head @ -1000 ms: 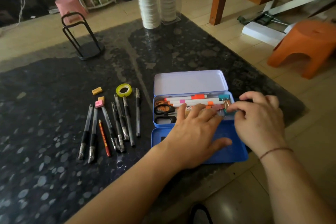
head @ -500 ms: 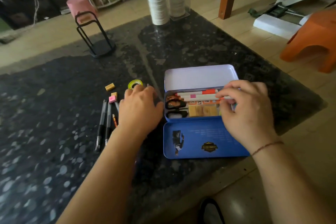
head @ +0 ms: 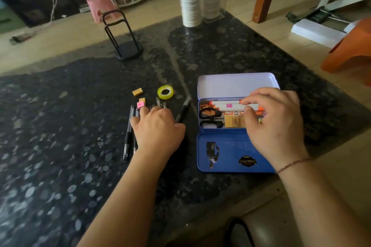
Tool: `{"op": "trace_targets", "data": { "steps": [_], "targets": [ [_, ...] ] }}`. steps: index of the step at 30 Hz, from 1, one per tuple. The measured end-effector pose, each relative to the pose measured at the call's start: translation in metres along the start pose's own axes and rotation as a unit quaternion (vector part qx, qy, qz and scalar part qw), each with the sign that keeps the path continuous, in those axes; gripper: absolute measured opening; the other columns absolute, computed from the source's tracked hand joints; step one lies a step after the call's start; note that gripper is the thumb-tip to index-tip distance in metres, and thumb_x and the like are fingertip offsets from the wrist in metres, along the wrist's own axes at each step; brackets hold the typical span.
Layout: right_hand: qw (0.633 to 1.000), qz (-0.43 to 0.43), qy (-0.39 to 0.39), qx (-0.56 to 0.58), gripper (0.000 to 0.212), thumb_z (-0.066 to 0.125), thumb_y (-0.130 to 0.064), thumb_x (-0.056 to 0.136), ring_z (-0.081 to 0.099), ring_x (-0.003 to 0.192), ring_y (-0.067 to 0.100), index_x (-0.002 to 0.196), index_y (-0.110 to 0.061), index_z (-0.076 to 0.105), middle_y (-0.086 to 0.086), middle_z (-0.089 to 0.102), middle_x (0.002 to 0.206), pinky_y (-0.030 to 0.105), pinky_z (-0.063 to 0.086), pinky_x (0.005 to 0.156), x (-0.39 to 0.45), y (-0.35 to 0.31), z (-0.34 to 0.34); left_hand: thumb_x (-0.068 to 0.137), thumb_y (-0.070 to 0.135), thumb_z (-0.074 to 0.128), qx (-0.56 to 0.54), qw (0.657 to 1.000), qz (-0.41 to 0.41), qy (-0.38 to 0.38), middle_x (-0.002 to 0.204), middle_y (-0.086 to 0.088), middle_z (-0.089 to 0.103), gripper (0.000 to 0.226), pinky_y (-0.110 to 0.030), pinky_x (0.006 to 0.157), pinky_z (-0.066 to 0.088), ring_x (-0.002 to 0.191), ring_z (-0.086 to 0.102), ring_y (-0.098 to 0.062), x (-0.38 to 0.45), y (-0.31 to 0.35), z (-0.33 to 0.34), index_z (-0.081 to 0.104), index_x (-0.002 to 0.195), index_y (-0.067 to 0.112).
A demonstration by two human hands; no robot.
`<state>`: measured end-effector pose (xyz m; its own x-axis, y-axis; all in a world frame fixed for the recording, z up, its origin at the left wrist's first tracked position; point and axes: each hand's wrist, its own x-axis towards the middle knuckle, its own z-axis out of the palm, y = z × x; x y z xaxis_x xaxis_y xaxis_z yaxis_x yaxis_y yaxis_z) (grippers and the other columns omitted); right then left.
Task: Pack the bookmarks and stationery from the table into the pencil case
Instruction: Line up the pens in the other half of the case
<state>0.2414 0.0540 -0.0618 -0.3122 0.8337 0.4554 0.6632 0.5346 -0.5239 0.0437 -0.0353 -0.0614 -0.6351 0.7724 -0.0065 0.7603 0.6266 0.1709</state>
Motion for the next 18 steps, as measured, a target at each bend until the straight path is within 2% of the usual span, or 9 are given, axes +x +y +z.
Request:
{"op": "trace_targets", "data": {
  "steps": [2, 4, 7, 9, 11, 13, 14, 16, 18],
  "targets": [
    [1.000, -0.012, -0.003, 0.027, 0.020, 0.062, -0.017, 0.083, 0.047, 0.103, 0.020, 0.101, -0.018, 0.071, -0.001, 0.065, 0.105, 0.040, 0.052, 0.075, 0.000, 0.000, -0.002, 0.080, 0.036, 0.058, -0.096, 0.995, -0.001, 0.017, 0.087, 0.006, 0.062, 0.014, -0.037, 0.080, 0.036, 0.100, 0.051, -0.022, -0.002, 0.000, -0.011, 0.068, 0.080, 0.026],
    [0.998, -0.047, -0.029, 0.043, 0.034, 0.062, -0.025, 0.083, 0.046, 0.106, 0.019, 0.116, -0.019, 0.064, 0.000, 0.063, 0.112, 0.034, 0.049, 0.083, 0.000, 0.000, -0.005, 0.084, 0.036, 0.060, -0.133, 0.991, 0.026, 0.001, 0.081, 0.008, 0.064, 0.014, -0.035, 0.078, 0.048, 0.087, 0.057, -0.017, -0.006, 0.002, -0.029, 0.069, 0.081, 0.026],
    [0.987, -0.125, -0.102, 0.010, 0.052, 0.061, -0.039, 0.084, 0.041, 0.115, 0.018, 0.133, -0.024, 0.051, -0.004, 0.055, 0.127, 0.025, 0.032, 0.093, -0.003, -0.002, -0.009, 0.089, 0.041, 0.058, -0.095, 0.994, 0.035, -0.038, 0.078, 0.008, 0.065, 0.019, -0.042, 0.080, 0.054, 0.078, 0.061, -0.015, -0.018, 0.000, -0.057, 0.070, 0.084, 0.027],
    [0.979, -0.153, -0.137, -0.006, 0.059, 0.059, -0.046, 0.083, 0.037, 0.124, 0.019, 0.137, -0.028, 0.044, -0.008, 0.049, 0.134, 0.028, 0.030, 0.097, -0.007, -0.006, -0.009, 0.090, 0.041, 0.055, -0.066, 0.997, 0.030, 0.000, 0.076, 0.005, 0.065, 0.021, -0.044, 0.081, 0.053, 0.075, 0.062, -0.021, -0.027, -0.006, -0.074, 0.070, 0.086, 0.026],
    [0.972, -0.175, -0.156, -0.006, 0.063, 0.057, -0.053, 0.082, 0.035, 0.128, 0.018, 0.139, -0.030, 0.041, -0.010, 0.046, 0.138, 0.032, 0.030, 0.100, -0.011, -0.013, -0.009, 0.091, 0.040, 0.055, -0.080, 0.995, 0.062, 0.019, 0.076, 0.006, 0.066, 0.018, -0.038, 0.077, 0.052, 0.077, 0.061, -0.020, -0.035, -0.007, -0.086, 0.070, 0.087, 0.029],
    [0.968, -0.192, -0.160, 0.008, 0.059, 0.058, -0.054, 0.082, 0.042, 0.122, 0.019, 0.134, -0.028, 0.047, -0.007, 0.053, 0.132, 0.034, 0.035, 0.098, -0.013, -0.019, -0.009, 0.089, 0.037, 0.058, -0.163, 0.980, 0.112, -0.014, 0.065, 0.012, 0.063, 0.015, -0.020, 0.060, 0.047, 0.067, 0.059, -0.004, -0.040, 0.002, -0.089, 0.070, 0.083, 0.030],
    [0.969, -0.189, -0.159, 0.024, 0.052, 0.060, -0.051, 0.083, 0.050, 0.114, 0.019, 0.127, -0.025, 0.055, -0.004, 0.060, 0.122, 0.034, 0.040, 0.094, -0.015, -0.021, -0.009, 0.089, 0.034, 0.059, -0.200, 0.969, 0.133, -0.047, 0.058, 0.015, 0.060, 0.014, -0.011, 0.050, 0.040, 0.060, 0.057, 0.001, -0.042, 0.008, -0.085, 0.070, 0.080, 0.030],
    [0.973, -0.158, -0.161, 0.052, 0.032, 0.063, -0.042, 0.084, 0.060, 0.095, 0.020, 0.108, -0.021, 0.066, -0.001, 0.068, 0.100, 0.033, 0.048, 0.079, -0.018, -0.018, -0.012, 0.092, 0.032, 0.058, -0.241, 0.952, 0.161, -0.103, 0.053, 0.020, 0.057, 0.014, -0.005, 0.046, 0.036, 0.053, 0.053, 0.010, -0.043, 0.018, -0.069, 0.069, 0.084, 0.028],
    [0.976, -0.116, -0.181, 0.037, 0.021, 0.060, -0.039, 0.085, 0.059, 0.087, 0.018, 0.095, -0.022, 0.067, -0.003, 0.068, 0.091, 0.031, 0.048, 0.069, -0.024, -0.010, -0.016, 0.093, 0.041, 0.052, -0.267, 0.947, 0.130, -0.125, 0.059, 0.021, 0.059, 0.020, -0.007, 0.046, 0.037, 0.054, 0.054, 0.008, -0.039, 0.015, -0.046, 0.066, 0.089, 0.028]
  ]
}}
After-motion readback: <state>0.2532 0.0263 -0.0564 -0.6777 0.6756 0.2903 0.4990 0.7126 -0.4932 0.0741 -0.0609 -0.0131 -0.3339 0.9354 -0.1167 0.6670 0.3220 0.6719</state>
